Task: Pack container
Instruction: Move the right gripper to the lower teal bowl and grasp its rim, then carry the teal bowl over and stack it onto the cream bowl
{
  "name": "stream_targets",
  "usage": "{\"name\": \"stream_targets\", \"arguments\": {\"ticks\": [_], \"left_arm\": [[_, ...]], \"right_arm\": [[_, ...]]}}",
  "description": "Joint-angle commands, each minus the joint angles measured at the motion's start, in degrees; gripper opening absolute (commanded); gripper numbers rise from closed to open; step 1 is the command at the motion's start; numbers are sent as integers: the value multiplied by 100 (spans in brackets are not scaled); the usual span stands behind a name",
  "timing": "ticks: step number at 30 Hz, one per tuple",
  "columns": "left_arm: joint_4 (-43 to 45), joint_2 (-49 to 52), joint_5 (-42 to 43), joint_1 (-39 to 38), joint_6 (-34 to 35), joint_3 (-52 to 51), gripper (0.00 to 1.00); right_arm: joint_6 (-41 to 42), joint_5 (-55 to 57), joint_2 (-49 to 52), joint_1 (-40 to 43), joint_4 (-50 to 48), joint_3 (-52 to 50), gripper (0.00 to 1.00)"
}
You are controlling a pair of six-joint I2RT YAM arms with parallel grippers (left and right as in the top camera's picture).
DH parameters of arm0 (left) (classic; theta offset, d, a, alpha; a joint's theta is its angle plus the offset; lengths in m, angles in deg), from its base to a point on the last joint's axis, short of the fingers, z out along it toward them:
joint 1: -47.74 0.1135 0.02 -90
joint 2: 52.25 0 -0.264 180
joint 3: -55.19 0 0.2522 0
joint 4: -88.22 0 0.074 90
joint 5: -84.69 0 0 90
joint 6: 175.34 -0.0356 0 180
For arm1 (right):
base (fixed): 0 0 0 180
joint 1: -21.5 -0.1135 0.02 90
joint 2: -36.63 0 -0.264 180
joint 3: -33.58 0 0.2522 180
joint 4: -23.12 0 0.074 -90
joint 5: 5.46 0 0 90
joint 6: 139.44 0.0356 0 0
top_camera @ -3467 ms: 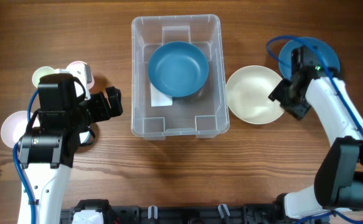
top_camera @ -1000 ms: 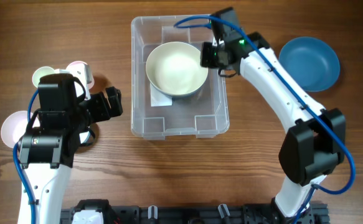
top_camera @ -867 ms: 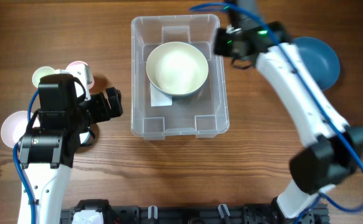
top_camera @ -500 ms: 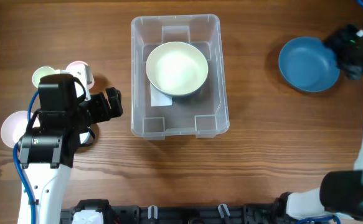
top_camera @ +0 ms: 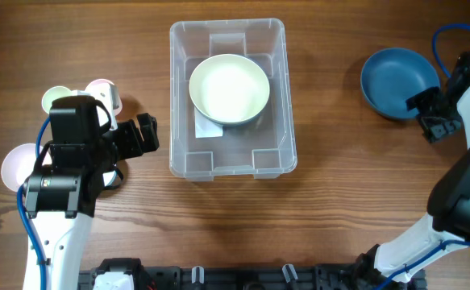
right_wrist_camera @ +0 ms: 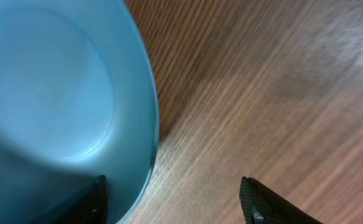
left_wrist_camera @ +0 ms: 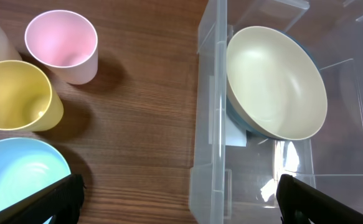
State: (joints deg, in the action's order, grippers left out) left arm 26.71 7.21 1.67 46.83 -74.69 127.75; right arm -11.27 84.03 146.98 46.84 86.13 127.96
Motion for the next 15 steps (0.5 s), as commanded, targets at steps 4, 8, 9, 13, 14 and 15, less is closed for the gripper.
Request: {"name": "stream_targets", "arguments": {"ticks": [4, 8, 9, 13, 14, 15], "left_arm": [[11, 2, 70, -4, 52, 96, 100], [11, 2, 70, -4, 55, 96, 100], [11, 2, 70, -4, 55, 96, 100], [11, 2, 70, -4, 55, 96, 100], [11, 2, 70, -4, 52, 96, 100], [11, 2, 70, -4, 52, 96, 100]], "right_arm": [[111, -153, 538, -13, -238, -39, 62], [144, -151, 573, -24, -282, -39, 36], [144, -151, 573, -24, -278, -39, 25], [140, -151, 573, -26, -249, -39, 4], [120, -151, 573, -26, -227, -39, 4], [87, -151, 573, -26, -210, -39, 4]]}}
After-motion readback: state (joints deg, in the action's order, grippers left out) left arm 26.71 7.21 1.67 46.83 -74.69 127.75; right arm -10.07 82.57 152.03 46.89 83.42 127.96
